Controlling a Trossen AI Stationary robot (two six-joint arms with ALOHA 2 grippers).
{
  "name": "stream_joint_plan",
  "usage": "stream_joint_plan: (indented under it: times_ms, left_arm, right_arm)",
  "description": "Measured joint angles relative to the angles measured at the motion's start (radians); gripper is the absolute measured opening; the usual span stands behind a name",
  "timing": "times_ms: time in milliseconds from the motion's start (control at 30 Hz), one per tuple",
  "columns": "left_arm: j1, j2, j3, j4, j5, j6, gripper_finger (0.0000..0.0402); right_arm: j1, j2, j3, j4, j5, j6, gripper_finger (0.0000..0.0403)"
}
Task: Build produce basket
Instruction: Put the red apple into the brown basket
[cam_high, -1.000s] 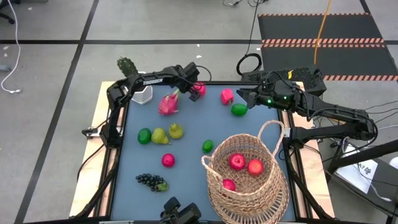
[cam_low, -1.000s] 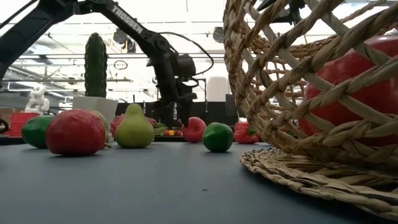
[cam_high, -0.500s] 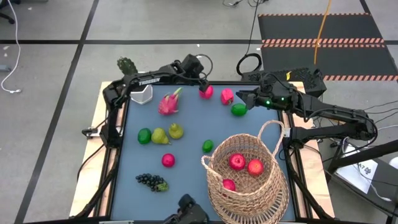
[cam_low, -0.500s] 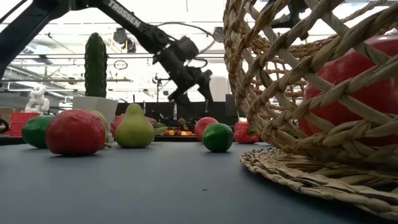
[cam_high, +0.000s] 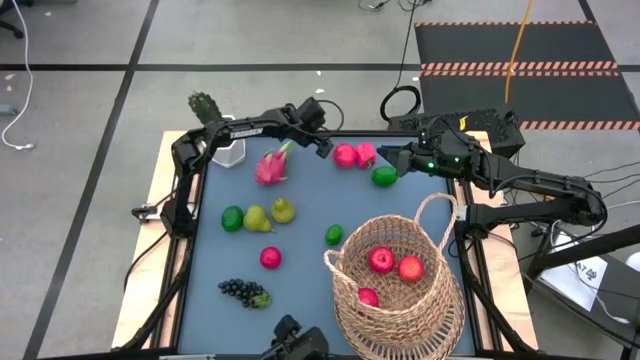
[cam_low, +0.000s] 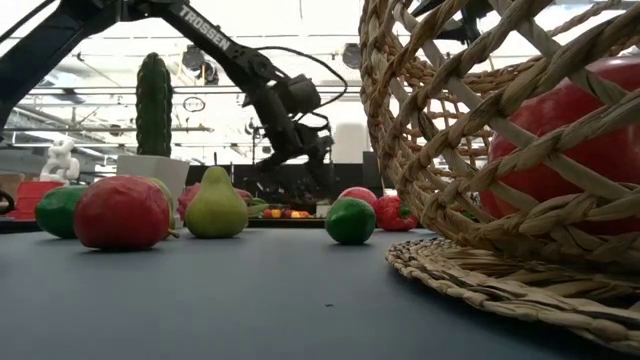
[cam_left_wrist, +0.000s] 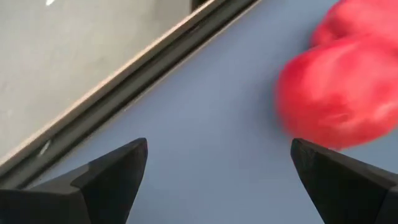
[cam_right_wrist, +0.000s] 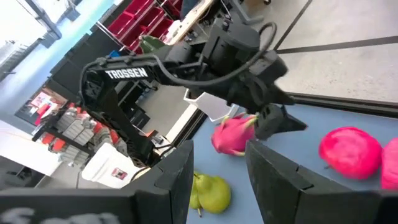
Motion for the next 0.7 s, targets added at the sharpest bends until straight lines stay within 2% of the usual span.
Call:
stream_joint_plan:
  times_ms: [67, 267, 433, 700]
  left_arm:
    - [0.007, -0.014, 0.000, -0.050, 0.013, -0.012, 0.0397]
    - [-0.007, -0.064, 0.004, 0.006, 0.154, 0.083, 0.0397]
    - [-0.043, -0.061, 0.027, -0.004, 0.150, 0.070, 0.0397]
    - [-0.101, -0.025, 0.029, 0.144, 0.115, -0.066, 0.0397]
  right_arm:
    - [0.004, 0.001, 0.000, -0.001, 0.000, 0.000, 0.0139]
    - [0.015, 0.001, 0.000, -0.002, 0.003, -0.012, 0.0139]
    - [0.014, 0.001, 0.000, -0.005, 0.003, -0.015, 0.0139]
    - [0.014, 0.003, 0.000, -0.005, 0.003, -0.009, 0.0139]
